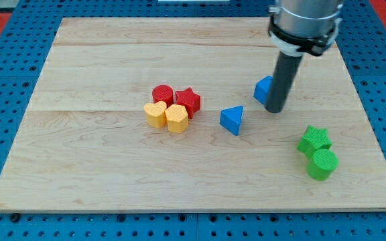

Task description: Move blue triangle closer to the green circle

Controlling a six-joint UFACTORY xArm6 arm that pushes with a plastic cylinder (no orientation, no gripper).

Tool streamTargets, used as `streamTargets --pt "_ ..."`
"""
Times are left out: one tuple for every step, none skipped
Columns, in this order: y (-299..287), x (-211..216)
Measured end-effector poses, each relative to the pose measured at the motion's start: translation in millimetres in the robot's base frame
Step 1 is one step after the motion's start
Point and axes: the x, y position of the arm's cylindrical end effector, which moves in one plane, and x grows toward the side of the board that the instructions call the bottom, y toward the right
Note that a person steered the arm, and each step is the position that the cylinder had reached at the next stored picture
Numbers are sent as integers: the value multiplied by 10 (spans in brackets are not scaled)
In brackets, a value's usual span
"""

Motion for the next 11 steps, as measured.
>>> streamTargets --pt "-315 -45" --pt "-591 -45" --pt "-830 -20" --pt "-822 34" --pt "-696 229" --pt "-664 478" --pt "-549 674" --pt "-512 749" --pt "-512 716" --pt "-509 661" --pt "-489 642"
